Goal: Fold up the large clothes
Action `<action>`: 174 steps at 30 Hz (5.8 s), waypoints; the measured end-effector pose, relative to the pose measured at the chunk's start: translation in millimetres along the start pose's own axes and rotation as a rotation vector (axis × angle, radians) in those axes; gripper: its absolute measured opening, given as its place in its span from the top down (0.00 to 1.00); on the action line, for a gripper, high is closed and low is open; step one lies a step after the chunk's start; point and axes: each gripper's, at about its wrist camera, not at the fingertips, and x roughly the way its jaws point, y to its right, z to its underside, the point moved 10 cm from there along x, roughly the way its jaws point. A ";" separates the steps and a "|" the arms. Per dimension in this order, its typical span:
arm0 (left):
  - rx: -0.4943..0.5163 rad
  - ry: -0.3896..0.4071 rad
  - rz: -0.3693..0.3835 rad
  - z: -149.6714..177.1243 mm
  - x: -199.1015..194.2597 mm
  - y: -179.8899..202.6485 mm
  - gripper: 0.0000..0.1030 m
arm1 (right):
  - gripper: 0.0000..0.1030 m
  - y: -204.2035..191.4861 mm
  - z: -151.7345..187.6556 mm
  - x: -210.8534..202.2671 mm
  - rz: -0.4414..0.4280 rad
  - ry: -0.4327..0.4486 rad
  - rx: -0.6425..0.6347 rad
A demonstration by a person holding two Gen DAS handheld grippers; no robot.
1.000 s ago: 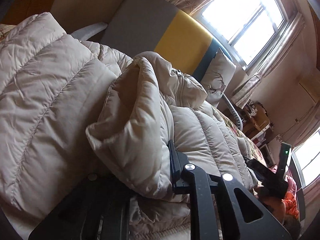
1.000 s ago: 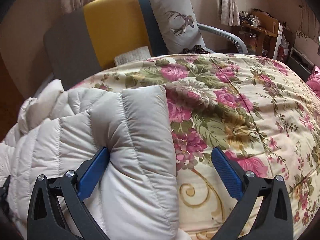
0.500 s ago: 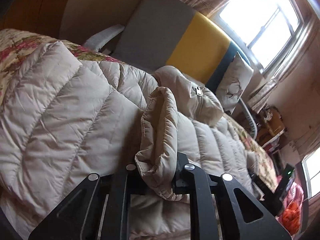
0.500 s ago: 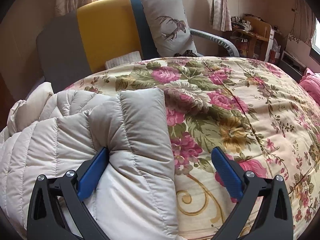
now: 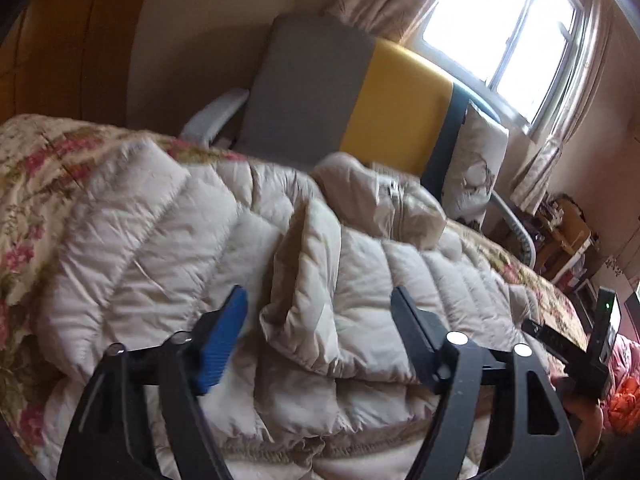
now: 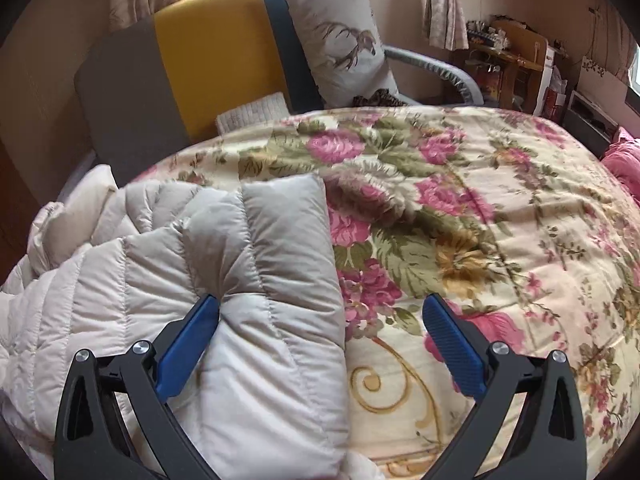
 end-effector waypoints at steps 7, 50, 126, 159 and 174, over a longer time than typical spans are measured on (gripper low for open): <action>0.207 -0.031 -0.089 -12.9 28.9 34.4 0.25 | 0.02 -76.6 5.1 -30.3 -0.139 0.091 -0.231; 0.318 -0.203 -0.198 128.6 -99.0 -78.1 0.05 | 0.02 -48.6 -38.3 -207.1 -0.151 0.660 -0.172; -0.108 -0.039 0.679 142.2 -291.9 -9.1 0.87 | 0.84 32.5 181.0 -316.6 -1.354 -0.102 0.113; -0.284 -0.146 0.790 72.0 -263.1 -11.5 0.83 | 0.80 16.0 131.6 -333.7 -1.512 -0.146 0.319; -0.212 -0.259 0.491 53.5 -120.0 -28.2 0.73 | 0.79 2.0 102.7 -220.4 -1.274 -0.208 0.472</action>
